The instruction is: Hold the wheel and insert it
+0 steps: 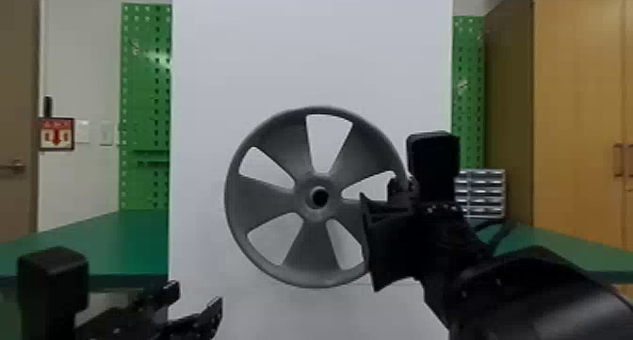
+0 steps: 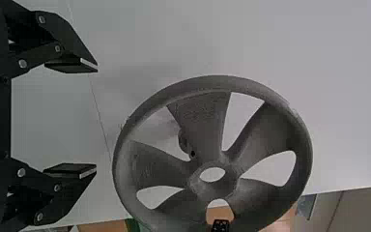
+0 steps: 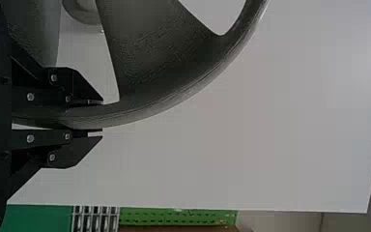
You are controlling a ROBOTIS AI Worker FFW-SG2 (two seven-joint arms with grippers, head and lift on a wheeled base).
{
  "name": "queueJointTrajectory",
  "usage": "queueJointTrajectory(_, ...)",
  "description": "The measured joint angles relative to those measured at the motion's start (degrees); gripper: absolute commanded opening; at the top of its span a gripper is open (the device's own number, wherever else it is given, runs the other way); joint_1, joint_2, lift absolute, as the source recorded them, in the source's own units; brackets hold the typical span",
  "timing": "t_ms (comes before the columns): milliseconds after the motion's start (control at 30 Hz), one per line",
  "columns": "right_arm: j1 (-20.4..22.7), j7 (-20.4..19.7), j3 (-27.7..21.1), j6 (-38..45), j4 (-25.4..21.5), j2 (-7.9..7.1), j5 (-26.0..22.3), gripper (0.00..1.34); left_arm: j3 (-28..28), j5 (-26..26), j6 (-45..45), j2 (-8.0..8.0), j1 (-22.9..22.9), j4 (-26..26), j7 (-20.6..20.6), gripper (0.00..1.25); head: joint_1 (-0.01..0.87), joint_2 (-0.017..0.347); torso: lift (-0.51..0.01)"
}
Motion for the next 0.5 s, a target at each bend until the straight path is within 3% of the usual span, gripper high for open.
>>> queueJointTrajectory(500,-0.74,-0.75,0.48,0.34,0.40,0.10,0.06,0.07,-0.03,-0.13,0.00,0.00,-0.11,0.00,0.00,0.74,0.000,0.000,-0.499)
